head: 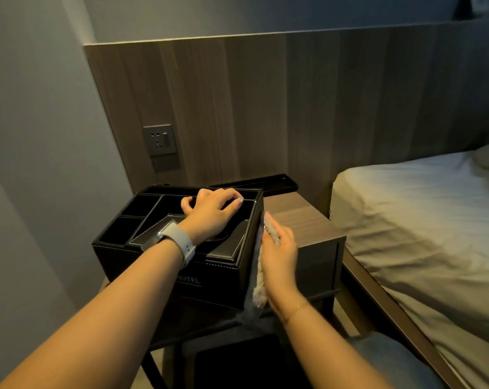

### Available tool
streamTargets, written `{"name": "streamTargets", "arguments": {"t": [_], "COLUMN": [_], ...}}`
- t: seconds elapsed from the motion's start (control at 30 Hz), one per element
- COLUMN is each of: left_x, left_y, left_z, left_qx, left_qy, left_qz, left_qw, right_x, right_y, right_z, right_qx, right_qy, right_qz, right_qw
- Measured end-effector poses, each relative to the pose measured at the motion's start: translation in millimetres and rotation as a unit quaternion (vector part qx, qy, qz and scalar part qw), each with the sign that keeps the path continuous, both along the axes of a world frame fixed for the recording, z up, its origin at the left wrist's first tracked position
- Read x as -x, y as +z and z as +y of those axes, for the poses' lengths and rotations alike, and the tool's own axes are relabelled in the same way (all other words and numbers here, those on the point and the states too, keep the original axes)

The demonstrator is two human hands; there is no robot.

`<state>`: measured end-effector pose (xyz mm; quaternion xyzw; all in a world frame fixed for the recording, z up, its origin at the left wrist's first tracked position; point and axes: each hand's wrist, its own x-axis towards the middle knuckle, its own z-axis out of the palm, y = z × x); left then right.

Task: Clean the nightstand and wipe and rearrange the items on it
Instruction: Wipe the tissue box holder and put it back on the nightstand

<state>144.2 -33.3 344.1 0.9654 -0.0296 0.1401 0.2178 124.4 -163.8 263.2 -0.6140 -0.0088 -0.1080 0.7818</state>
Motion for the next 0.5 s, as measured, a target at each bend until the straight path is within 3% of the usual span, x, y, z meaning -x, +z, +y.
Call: {"name": "streamTargets", "arguments": {"t": [0.07,0.23,0.33,0.4,0.5], "left_x": [-0.4,1.6,0.8,0.4,0.6], "left_y": [0.4,2.3,3.5,3.0,3.8], "left_z": [-2.6,-2.6,-1.6,-1.2,-1.8], "left_qx": [-0.008,0.005,0.005,0.004,0.002], "left_qy": [0.008,0.005,0.003,0.001,-0.001], "left_qz": [-0.006,-0.001,0.002,0.003,-0.002], "left_qw": [1.0,1.0,1.0,1.0,1.0], "right_x": [37.0,74.4,35.7,6.9,-25.3], "right_y": [-15.9,-26.1,-12.1,-8.0,-12.9], "right_z": [2.3,-35.4,-55.0,-51.0,-27.5], "right_qx": [0.016,0.08,0.16,0.262,0.398], "right_qy": [-0.015,0.135,0.043,-0.025,-0.033], "right_qz": [-0.004,0.003,-0.024,-0.056,-0.06], "right_qw": [1.0,0.988,0.986,0.963,0.915]}}
